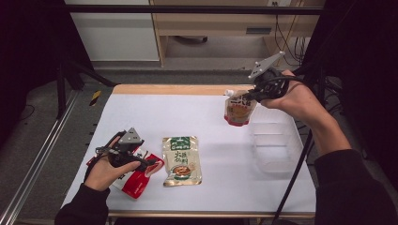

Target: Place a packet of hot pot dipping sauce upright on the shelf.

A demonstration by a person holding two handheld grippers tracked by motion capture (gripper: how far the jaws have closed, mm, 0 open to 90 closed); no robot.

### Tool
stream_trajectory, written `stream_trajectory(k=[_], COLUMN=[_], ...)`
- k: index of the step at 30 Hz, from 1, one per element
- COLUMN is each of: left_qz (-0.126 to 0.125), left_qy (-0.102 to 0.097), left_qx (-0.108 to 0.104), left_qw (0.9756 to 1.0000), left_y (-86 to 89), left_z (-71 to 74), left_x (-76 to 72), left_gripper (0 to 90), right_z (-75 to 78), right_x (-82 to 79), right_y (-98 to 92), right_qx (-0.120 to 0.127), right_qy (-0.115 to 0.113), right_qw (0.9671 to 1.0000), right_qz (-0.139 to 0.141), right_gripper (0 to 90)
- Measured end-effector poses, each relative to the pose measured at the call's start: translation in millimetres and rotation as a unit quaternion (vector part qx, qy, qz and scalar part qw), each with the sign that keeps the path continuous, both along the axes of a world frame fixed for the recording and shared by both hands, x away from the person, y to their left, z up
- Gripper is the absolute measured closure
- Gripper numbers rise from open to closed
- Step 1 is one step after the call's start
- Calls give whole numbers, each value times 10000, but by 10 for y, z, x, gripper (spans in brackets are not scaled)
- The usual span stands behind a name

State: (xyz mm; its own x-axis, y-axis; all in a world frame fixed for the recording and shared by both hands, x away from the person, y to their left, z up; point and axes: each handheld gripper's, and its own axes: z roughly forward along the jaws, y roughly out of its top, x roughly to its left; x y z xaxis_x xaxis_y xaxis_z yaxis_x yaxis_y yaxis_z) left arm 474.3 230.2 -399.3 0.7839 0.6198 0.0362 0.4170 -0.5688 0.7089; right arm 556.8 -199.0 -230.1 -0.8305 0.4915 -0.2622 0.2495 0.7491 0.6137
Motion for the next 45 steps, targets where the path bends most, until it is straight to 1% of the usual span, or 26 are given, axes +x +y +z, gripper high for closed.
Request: stream_trajectory(k=[1, 2, 3, 7, 11, 14, 17, 18, 19, 21, 23, 25, 26, 29, 34, 37, 39, 42, 44, 45], left_qz=[15, 15, 23, 100, 128, 116, 133, 133, 135, 163, 196, 203, 203, 217, 235, 250, 265, 260, 259, 255], left_qy=[7, 7, 22, 50, 59, 54, 25, 25, 33, 26, 32, 31, 31, 55, 84, 93, 93, 114, 116, 120], left_qx=[-30, -30, -12, 37, 14, 18, -5, -5, -18, -19, -49, -39, -39, -45, -48, -38, -37, -33, -31, -29], left_qw=[10000, 10000, 10000, 9999, 9999, 9999, 9999, 9999, 9999, 9999, 9998, 9998, 9998, 9997, 9997, 9996, 9996, 9996, 9996, 9996], left_y=[8, 8, 19, 48, 73, 80, 101, 101, 112, 130, 150, 164, 164, 175, 178, 185, 195, 206, 207, 207], left_z=[-7, -7, -26, -76, -86, -82, -62, -62, -58, -56, -54, -53, -53, -60, -71, -81, -84, -89, -91, -92], left_x=[3, 3, 3, 3, -8, -12, -17, -17, -20, -17, -14, -14, -14, -10, 1, 5, 8, 12, 14, 15], left_gripper=[125, 125, 125, 125, 125, 125, 125, 125, 125, 125, 125, 125, 125, 125, 125, 125, 125, 125, 125, 125], right_z=[8, 8, 8, 11, -6, -34, -73, -73, -106, -149, -198, -251, -251, -338, -377, -411, -429, -465, -489, -496], right_x=[18, 18, 57, 94, 122, 133, 145, 145, 154, 169, 191, 218, 218, 272, 328, 371, 388, 410, 423, 427], right_y=[-39, -39, -119, -238, -367, -471, -577, -577, -641, -693, -744, -784, -784, -848, -898, -913, -928, -962, -978, -984], right_qx=[-8, -8, 64, 3, -98, -146, -136, -136, -161, -193, -224, -215, -215, -194, -165, -176, -205, -176, -173, -214], right_qy=[-23, -23, -63, -186, -322, -373, -412, -412, -415, -422, -414, -402, -402, -367, -353, -338, -321, -301, -298, -301], right_qw=[10000, 10000, 9999, 9995, 9987, 9980, 9974, 9974, 9970, 9967, 9965, 9965, 9965, 9968, 9970, 9975, 9975, 9974, 9975, 9972], right_qz=[-48, -48, -120, -249, -386, -493, -582, -582, -627, -672, -686, -706, -706, -677, -666, -592, -588, -636, -613, -643], right_gripper=[880, 880, 880, 880, 880, 880, 880, 880, 880, 880, 880, 880, 880, 880, 880, 880, 879, 880, 879, 879])
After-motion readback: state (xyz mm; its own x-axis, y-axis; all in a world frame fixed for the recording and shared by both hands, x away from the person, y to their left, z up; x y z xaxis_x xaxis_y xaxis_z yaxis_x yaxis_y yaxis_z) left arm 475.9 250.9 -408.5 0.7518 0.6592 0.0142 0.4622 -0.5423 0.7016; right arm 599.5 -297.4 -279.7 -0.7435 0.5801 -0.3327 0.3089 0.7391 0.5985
